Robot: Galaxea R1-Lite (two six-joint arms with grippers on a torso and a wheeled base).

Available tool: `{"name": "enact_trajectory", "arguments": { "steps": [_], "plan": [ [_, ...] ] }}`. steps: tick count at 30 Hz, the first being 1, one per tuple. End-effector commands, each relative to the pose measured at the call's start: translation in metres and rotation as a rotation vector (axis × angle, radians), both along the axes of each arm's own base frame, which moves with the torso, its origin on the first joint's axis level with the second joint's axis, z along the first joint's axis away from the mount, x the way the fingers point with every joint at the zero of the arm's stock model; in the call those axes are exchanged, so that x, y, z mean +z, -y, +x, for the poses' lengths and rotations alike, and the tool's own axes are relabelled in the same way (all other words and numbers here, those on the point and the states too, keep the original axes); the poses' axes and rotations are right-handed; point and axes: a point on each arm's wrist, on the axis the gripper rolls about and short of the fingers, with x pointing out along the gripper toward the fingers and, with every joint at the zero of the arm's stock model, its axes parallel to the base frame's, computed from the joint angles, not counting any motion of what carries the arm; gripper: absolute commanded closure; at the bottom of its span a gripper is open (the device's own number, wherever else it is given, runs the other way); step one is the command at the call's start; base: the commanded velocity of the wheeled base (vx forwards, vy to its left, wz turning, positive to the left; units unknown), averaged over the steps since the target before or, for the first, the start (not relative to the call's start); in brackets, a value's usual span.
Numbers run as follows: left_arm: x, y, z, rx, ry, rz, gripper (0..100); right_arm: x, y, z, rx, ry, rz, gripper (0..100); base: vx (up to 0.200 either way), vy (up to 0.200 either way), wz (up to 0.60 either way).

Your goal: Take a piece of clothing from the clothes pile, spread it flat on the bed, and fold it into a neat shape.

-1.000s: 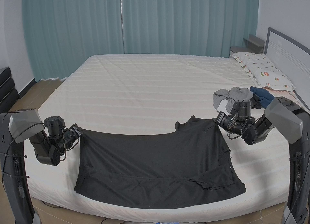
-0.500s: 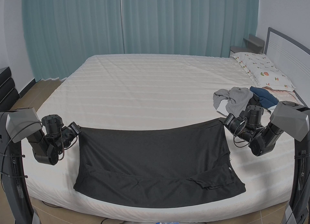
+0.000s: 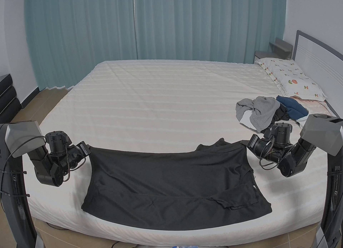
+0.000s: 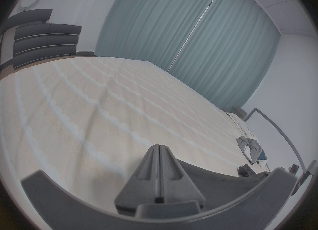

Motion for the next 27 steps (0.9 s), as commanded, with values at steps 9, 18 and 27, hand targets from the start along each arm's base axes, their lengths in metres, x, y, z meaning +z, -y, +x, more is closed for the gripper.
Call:
{"name": "enact_trajectory", "arguments": {
  "steps": [9, 18, 27],
  "plan": [
    [-0.003, -0.007, -0.018, -0.087, -0.039, 0.045, 100, 0.0, 0.023, -0.007, 0.041, -0.107, -0.064, 100, 0.0, 0.0, 0.0],
    [0.006, -0.012, -0.008, -0.054, 0.009, 0.039, 100, -0.004, 0.007, 0.008, 0.048, -0.058, -0.115, 100, 0.0, 0.0, 0.0],
    [0.0, -0.009, 0.002, -0.015, 0.017, -0.051, 100, -0.002, 0.004, 0.026, -0.047, 0.047, -0.148, 100, 0.0, 0.0, 0.0]
  ]
}}
